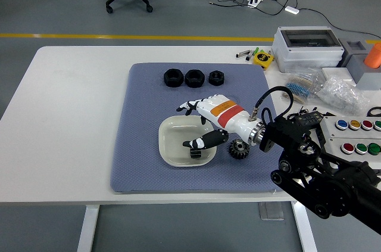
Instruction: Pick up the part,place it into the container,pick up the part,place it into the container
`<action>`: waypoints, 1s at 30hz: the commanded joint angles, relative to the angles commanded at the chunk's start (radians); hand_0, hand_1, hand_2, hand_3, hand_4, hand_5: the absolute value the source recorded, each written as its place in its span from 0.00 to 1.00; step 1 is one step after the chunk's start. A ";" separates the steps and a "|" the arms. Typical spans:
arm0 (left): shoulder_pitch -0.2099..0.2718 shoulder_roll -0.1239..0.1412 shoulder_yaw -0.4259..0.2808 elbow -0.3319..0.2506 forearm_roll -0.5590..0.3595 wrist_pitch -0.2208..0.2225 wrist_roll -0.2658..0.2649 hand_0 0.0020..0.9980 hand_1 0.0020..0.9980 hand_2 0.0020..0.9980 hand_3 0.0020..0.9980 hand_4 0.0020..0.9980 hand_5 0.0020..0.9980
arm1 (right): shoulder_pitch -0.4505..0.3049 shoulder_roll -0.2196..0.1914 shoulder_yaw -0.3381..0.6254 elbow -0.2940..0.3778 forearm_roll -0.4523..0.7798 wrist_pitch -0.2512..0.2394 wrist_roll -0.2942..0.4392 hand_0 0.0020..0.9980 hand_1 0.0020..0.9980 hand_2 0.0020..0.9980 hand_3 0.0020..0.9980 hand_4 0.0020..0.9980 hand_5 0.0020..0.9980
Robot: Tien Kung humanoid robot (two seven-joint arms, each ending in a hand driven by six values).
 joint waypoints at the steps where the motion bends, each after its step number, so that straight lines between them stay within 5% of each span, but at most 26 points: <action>1: 0.000 0.000 0.000 0.000 0.001 0.000 0.000 0.74 0.69 0.65 0.58 0.64 0.62 | -0.001 -0.001 0.003 0.000 0.000 -0.001 0.000 0.27 0.44 0.76 0.93 1.00 0.47; 9: 0.005 -0.001 -0.009 0.000 0.013 -0.002 0.002 0.74 0.69 0.65 0.58 0.64 0.62 | -0.037 -0.047 0.102 0.019 -0.015 0.030 0.002 0.27 0.43 0.75 0.91 1.00 0.46; 10: 0.006 0.000 -0.006 0.000 0.010 -0.002 0.001 0.74 0.69 0.65 0.58 0.64 0.62 | -0.047 -0.063 0.116 0.024 -0.021 0.042 0.002 0.26 0.41 0.72 0.85 1.00 0.46; 20: 0.007 0.000 -0.010 0.002 0.016 -0.001 0.000 0.74 0.69 0.65 0.58 0.64 0.62 | -0.140 -0.166 0.164 0.093 0.013 0.050 0.011 0.25 0.40 0.70 0.84 1.00 0.45; 30: 0.003 -0.003 -0.009 0.001 0.019 -0.002 0.000 0.74 0.70 0.65 0.58 0.64 0.62 | -0.147 -0.183 0.121 0.045 0.008 0.114 -0.023 0.31 0.49 0.71 0.82 1.00 0.44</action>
